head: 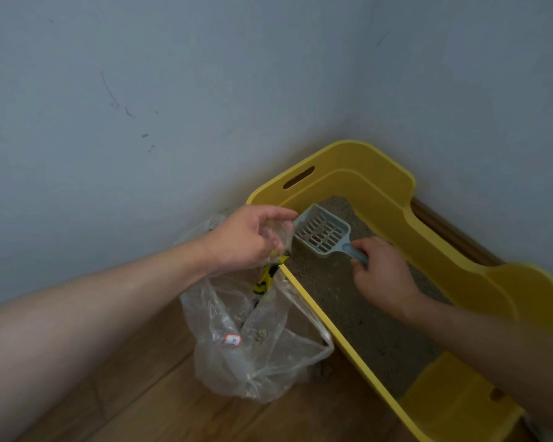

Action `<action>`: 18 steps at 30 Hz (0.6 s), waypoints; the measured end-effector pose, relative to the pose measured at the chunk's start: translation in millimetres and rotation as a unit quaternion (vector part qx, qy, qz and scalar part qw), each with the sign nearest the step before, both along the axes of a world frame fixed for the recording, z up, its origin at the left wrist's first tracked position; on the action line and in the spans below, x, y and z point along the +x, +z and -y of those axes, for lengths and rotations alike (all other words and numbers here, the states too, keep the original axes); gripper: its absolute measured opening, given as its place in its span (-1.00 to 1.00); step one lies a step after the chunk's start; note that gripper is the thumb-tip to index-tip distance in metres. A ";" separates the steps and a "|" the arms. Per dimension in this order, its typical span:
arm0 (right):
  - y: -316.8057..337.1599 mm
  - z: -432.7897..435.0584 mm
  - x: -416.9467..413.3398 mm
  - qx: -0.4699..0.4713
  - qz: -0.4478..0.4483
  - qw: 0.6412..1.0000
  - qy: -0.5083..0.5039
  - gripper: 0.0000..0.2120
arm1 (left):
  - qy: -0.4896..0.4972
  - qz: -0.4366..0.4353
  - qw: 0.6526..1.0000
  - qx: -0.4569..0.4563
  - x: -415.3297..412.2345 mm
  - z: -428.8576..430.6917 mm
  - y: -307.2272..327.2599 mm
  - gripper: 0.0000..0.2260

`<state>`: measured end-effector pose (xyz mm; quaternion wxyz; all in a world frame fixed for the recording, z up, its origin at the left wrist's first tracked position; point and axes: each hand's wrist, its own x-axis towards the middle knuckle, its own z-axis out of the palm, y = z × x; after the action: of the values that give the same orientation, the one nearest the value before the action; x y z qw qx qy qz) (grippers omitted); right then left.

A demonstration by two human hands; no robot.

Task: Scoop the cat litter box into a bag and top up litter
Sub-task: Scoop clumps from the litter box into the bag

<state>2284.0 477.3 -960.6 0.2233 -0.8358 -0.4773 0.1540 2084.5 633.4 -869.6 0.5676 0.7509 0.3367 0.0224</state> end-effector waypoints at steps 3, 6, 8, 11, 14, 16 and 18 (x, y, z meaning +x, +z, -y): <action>3.9 3.8 -0.7 0.004 -0.003 1.000 0.006 -0.69 | 0.009 0.007 1.000 0.003 -3.9 -1.0 4.5 -0.44; 6.3 7.6 -0.8 0.007 -0.003 1.000 0.006 -0.69 | 0.011 0.009 1.000 0.020 -8.3 -2.2 6.9 -0.43; 8.6 10.1 -1.2 0.009 -0.005 1.000 0.005 -0.69 | 0.007 0.014 1.000 0.024 -10.4 -2.6 7.2 -0.42; 13.3 13.6 -2.4 0.011 -0.002 1.000 0.008 -0.69 | 0.010 0.012 0.999 0.036 -12.8 -1.9 10.8 -0.40; 18.2 16.8 -3.7 0.009 -0.003 1.000 0.008 -0.69 | 0.011 0.006 0.999 0.043 -16.4 0.0 14.9 -0.39; 22.4 19.3 -4.9 0.009 -0.008 1.000 0.008 -0.70 | 0.010 0.007 0.999 0.047 -19.6 0.9 17.3 -0.38; 27.0 22.1 -6.7 0.009 -0.010 1.000 0.007 -0.70 | 0.003 0.012 0.999 0.046 -23.2 0.4 18.5 -0.38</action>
<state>2277.3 455.2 -933.5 0.2348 -0.8286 -0.4825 0.1594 2061.2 633.0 -851.0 0.5360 0.7750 0.3312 0.0486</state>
